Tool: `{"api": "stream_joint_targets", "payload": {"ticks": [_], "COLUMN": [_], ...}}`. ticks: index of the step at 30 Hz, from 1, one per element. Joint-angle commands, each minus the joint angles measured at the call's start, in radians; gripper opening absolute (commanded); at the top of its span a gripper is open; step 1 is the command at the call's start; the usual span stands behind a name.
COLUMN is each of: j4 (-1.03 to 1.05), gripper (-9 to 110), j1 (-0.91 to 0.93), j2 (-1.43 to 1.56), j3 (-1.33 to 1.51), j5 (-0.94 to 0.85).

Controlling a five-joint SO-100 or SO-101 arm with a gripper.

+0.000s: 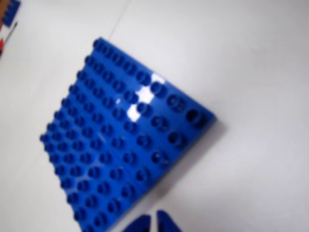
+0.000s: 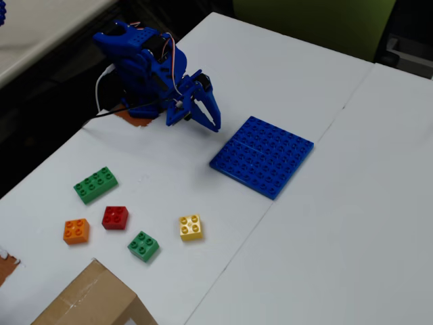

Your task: Pick up the 2x2 green block and go up the 8x8 blue block.

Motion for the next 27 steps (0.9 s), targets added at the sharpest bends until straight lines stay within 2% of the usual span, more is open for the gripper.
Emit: {"api": "stream_joint_targets", "payload": {"ticks": [1,7,22,27], "j4": [0.041,0.178,0.287,0.405], "gripper": [0,1,7,11], "j1": [-0.017,-0.005,-0.006,0.006], "j2": [0.003,0.003,0.003,0.006], "j3": [-0.044,-0.141,-0.149,-0.247], "j5": [-0.364,-0.741,-0.946,-0.891]}}
